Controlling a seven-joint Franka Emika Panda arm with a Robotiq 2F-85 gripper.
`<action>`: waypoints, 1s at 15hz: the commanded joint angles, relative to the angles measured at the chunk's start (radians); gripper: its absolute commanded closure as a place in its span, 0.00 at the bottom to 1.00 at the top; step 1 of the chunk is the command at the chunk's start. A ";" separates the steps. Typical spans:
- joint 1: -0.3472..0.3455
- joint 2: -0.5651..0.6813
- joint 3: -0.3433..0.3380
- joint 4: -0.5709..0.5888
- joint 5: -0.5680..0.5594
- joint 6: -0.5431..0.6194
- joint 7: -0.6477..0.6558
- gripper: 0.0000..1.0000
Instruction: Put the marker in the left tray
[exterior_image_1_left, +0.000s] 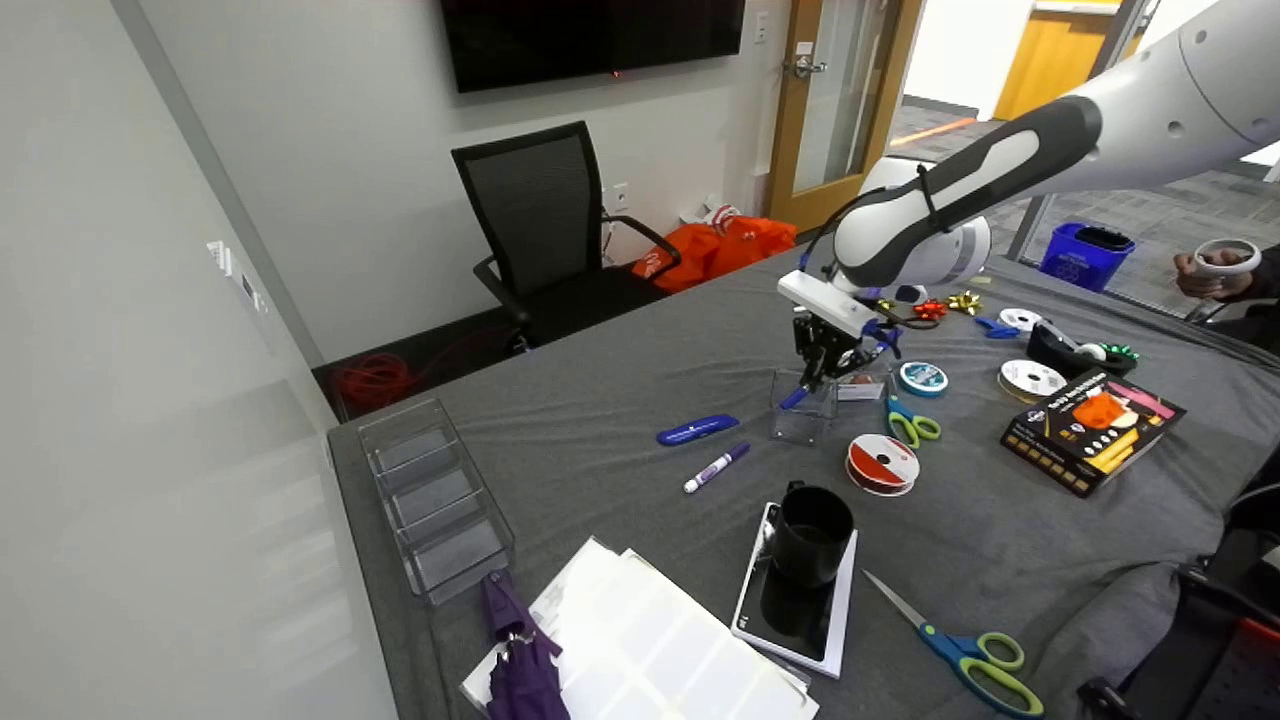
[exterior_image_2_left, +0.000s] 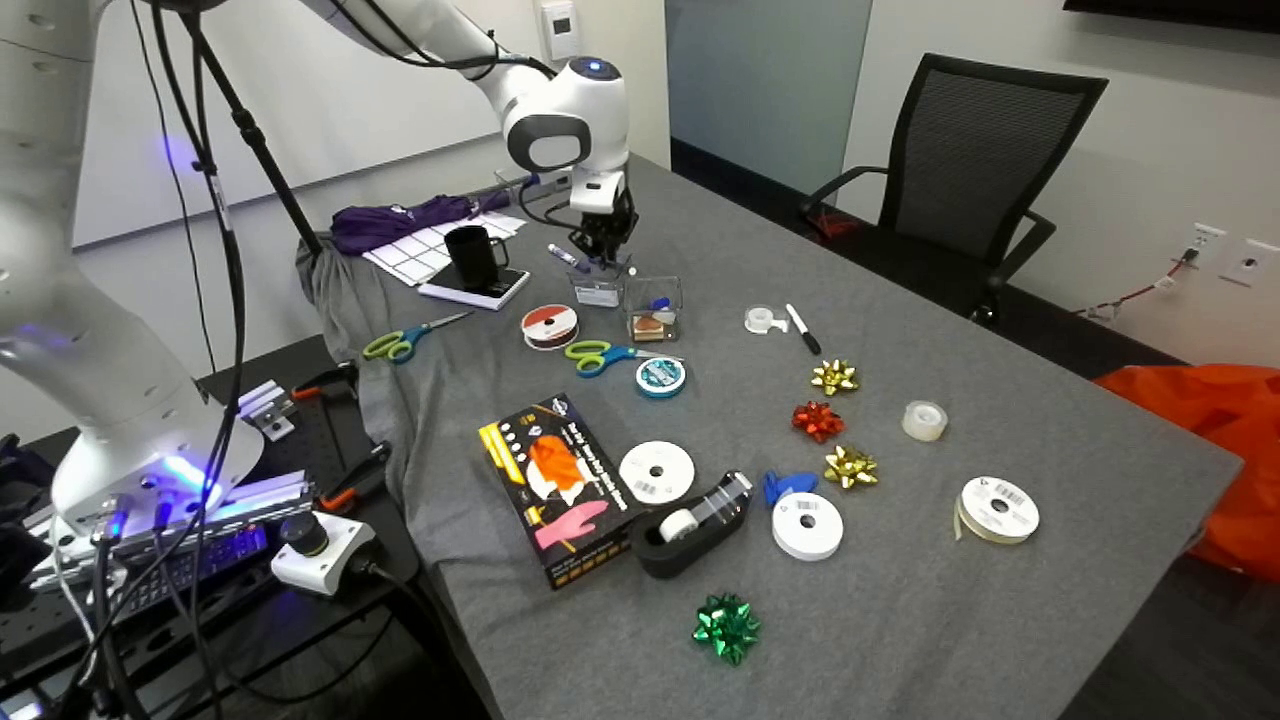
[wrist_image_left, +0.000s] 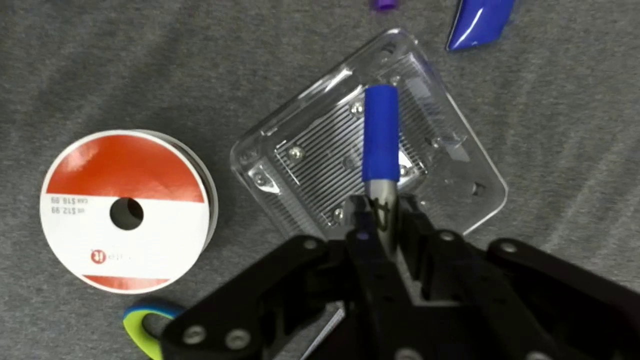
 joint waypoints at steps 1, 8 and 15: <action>-0.027 0.012 0.039 0.007 0.034 0.003 -0.025 0.57; -0.075 -0.062 0.089 -0.054 0.099 -0.010 -0.142 0.16; -0.146 -0.235 0.101 -0.187 0.203 -0.144 -0.399 0.00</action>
